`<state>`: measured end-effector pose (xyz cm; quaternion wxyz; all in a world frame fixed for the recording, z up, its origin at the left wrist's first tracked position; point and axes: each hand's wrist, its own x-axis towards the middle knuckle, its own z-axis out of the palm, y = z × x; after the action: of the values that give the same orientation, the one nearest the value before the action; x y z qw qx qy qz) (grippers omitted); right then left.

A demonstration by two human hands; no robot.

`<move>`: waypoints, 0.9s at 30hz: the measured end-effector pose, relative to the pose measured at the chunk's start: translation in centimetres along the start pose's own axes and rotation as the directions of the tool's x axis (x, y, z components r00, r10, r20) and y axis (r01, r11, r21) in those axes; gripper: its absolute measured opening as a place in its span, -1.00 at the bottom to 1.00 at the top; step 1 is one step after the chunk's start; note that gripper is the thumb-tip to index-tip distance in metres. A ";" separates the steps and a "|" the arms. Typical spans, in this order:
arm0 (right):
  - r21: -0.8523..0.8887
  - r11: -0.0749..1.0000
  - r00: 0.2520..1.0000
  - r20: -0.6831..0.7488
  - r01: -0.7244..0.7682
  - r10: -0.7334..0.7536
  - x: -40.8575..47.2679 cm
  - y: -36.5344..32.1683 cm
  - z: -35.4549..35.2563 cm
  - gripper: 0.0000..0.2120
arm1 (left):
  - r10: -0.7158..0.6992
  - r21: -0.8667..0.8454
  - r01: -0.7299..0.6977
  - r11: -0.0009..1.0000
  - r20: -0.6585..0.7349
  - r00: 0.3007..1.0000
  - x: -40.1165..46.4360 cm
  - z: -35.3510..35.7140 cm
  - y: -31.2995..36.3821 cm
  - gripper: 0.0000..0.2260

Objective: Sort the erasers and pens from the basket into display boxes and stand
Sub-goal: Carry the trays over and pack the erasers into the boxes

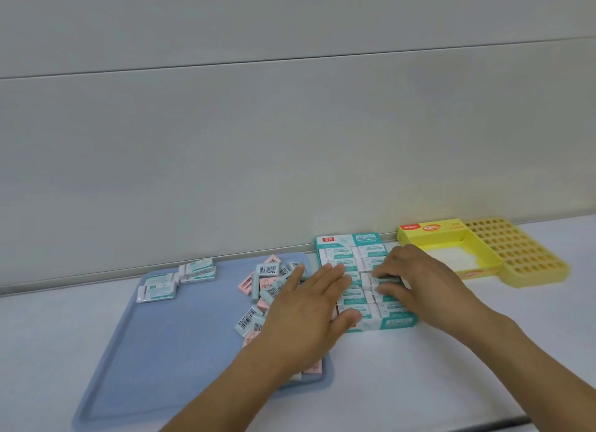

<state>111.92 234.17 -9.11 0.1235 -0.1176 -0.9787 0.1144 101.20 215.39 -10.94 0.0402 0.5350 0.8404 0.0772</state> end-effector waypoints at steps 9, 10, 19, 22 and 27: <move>-0.047 0.999 0.998 -0.062 0.004 -0.007 0.3 0.1 0.7 -0.89 | -0.015 -0.016 0.015 1.000 0.017 1.000 0.2 -0.5 0.4 -0.46; -0.091 0.996 0.997 -0.077 0.015 -0.022 0.5 -0.3 0.5 -0.91 | -0.013 -0.045 0.013 0.999 0.007 1.000 0.1 -0.8 0.4 -0.47; 0.275 0.917 0.952 0.026 0.287 -0.306 8.2 -13.5 2.2 -0.74 | -0.520 -0.297 0.428 0.853 -0.425 0.741 -7.9 -2.4 -14.0 -0.43; 0.231 0.913 0.900 0.208 0.335 -0.383 11.9 -18.1 5.6 -0.62 | -0.623 -0.236 0.585 0.776 -0.146 0.768 -10.2 -1.9 -17.4 -0.45; 0.026 0.933 0.902 0.248 0.359 -0.354 13.9 -20.8 9.3 -0.67 | -0.578 -0.157 0.556 0.816 -0.193 0.793 -12.0 -1.5 -17.4 -0.62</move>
<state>92.10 216.24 -9.59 0.0174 0.0774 -0.9924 0.0938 90.56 197.18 -12.68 -0.0123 0.2433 0.9562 0.1623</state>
